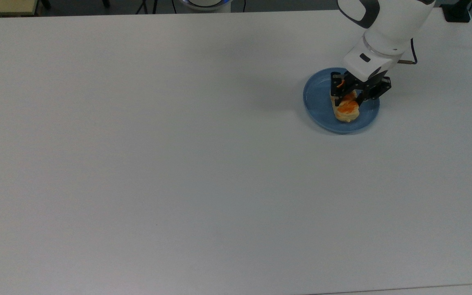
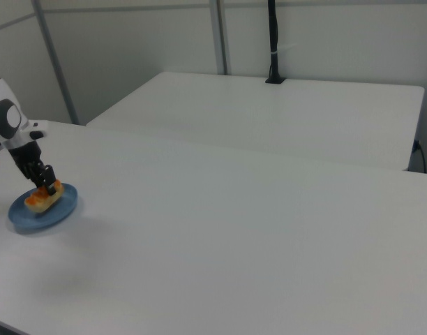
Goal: Put the bread on the table
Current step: 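Lift the bread roll off the plate and carry it away from the plate, then lower the bread roll onto the table and open the gripper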
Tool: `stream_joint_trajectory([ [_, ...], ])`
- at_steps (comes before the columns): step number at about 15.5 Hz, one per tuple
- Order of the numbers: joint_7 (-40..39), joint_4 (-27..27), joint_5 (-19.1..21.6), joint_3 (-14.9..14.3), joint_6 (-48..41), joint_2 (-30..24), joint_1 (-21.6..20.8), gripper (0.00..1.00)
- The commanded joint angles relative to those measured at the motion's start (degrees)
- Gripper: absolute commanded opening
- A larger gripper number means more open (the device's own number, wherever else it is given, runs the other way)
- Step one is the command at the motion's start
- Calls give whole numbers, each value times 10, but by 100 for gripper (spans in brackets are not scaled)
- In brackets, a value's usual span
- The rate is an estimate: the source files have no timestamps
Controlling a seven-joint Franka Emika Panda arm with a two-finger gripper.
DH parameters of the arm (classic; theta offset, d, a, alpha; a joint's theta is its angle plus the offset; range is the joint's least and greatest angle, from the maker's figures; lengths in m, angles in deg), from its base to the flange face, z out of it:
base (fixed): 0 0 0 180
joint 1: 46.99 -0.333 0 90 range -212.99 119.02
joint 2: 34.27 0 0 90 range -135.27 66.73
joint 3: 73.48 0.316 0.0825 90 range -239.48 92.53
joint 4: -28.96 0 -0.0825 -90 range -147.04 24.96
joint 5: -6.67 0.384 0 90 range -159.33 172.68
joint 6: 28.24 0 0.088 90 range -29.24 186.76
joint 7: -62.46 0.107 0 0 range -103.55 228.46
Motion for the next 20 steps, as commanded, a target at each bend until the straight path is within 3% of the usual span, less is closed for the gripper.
stream_joint_trajectory([
  [1,-50,3,-2,1,-29,-41,53,50],
  [8,-205,89,-6,1,-41,-15,222,50],
  [11,-255,108,-8,1,-33,13,266,50],
  [14,-312,105,-10,1,3,37,284,50],
  [20,-312,104,-11,1,22,79,290,51],
])
